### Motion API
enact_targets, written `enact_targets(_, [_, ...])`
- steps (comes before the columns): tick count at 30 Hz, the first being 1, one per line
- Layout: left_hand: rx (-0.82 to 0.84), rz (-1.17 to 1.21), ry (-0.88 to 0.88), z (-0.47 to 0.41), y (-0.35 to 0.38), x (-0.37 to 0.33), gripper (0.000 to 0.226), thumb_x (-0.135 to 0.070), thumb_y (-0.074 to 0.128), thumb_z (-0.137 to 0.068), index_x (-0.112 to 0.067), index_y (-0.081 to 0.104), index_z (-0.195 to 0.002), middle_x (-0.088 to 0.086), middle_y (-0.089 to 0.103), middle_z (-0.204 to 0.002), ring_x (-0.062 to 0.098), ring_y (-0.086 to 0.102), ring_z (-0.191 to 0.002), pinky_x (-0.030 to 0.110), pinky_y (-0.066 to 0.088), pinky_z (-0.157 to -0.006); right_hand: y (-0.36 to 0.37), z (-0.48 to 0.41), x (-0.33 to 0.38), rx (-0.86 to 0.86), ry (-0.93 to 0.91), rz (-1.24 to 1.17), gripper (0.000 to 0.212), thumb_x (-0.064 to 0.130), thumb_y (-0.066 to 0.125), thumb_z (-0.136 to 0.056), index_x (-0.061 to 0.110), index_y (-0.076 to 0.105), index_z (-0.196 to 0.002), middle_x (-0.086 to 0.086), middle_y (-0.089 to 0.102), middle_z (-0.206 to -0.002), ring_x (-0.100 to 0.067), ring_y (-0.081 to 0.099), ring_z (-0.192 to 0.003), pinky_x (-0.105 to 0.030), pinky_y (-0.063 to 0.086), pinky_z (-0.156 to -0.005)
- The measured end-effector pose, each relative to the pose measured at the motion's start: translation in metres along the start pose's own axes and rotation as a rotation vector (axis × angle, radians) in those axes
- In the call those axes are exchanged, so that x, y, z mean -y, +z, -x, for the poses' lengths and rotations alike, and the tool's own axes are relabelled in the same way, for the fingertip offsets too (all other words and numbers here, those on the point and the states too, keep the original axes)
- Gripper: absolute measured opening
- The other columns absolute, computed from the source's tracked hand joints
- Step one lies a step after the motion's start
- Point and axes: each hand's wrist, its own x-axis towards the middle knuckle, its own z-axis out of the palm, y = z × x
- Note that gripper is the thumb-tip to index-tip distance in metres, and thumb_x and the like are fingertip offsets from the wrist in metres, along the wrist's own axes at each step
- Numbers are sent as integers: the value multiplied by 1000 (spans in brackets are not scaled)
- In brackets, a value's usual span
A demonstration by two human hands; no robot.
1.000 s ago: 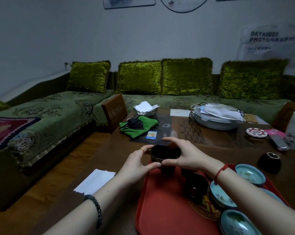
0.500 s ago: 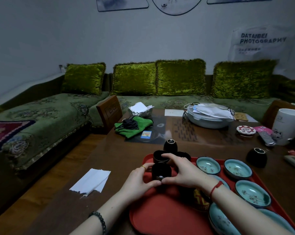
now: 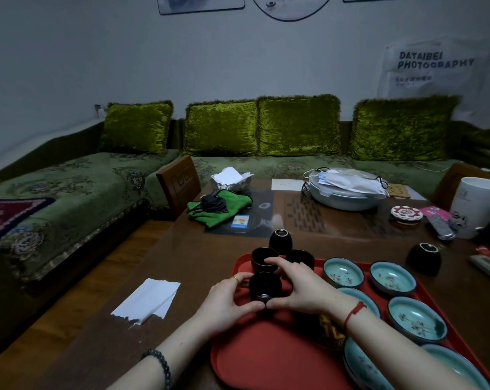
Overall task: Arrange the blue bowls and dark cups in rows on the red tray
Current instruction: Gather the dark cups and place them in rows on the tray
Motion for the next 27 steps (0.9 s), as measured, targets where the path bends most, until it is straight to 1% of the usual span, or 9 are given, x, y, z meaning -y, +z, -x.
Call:
enact_targets(4, [-3,-23,11,-2,-7,-1,59,-47,70,-72,-32,47,-123,-7,60,-124,8,52,-118,34,38,-106,-6,2,-2,5,-29,-59,82,46,75,-64,34,33,-133,-1,57,-122,-17,48,-114,-28,35,-98])
enact_targets(8, [-69,-13,36,-13,-24,-6,50,-44,68,-75,-30,51,-120,-7,64,-115,7,57,-111,29,41,-101,-27,3,-7,-115,-37,-169,69,40,77,-66,30,44,-126,1,63,-114,-12,56,-108,-27,42,-97])
enact_targets(11, [-102,-32,33,-26,-36,-11,50,-43,65,-77,-28,50,-122,-6,63,-116,8,56,-111,24,40,-97,-43,0,-18,-189,-4,-192,63,35,77,-67,27,49,-123,0,64,-109,-12,58,-102,-24,43,-92])
enact_targets(13, [-113,-40,23,-36,-40,-15,51,-44,64,-78,-26,49,-124,-4,62,-118,10,55,-113,23,39,-95,-50,-3,-27,-206,19,-201,60,32,77,-68,26,50,-122,3,63,-105,-11,59,-100,-22,43,-88])
enact_targets(16, [-111,-51,15,-52,-41,-19,54,-44,64,-79,-25,46,-126,-3,62,-121,12,54,-115,25,38,-98,-57,-12,-40,-216,59,-194,60,32,76,-70,24,49,-123,5,59,-102,-13,57,-98,-21,41,-85])
enact_targets(18, [-93,-54,11,-64,-39,-21,55,-44,63,-79,-25,45,-127,-2,60,-123,14,53,-117,30,38,-102,-59,-21,-49,-209,70,-183,61,32,76,-70,22,48,-124,3,58,-104,-13,56,-98,-22,41,-86])
enact_targets(21, [-52,-57,2,-84,-32,-22,57,-44,63,-79,-25,43,-129,-1,60,-124,16,51,-119,38,37,-106,-57,-38,-61,-207,88,-178,61,32,75,-71,20,49,-124,3,56,-103,-14,56,-96,-24,43,-88])
enact_targets(27, [5,-36,-11,-126,-18,-18,52,-40,64,-79,-25,47,-126,0,60,-124,12,52,-119,36,38,-106,-52,-70,-90,-213,142,-215,57,29,75,-72,18,51,-122,3,54,-100,-14,55,-91,-23,42,-84])
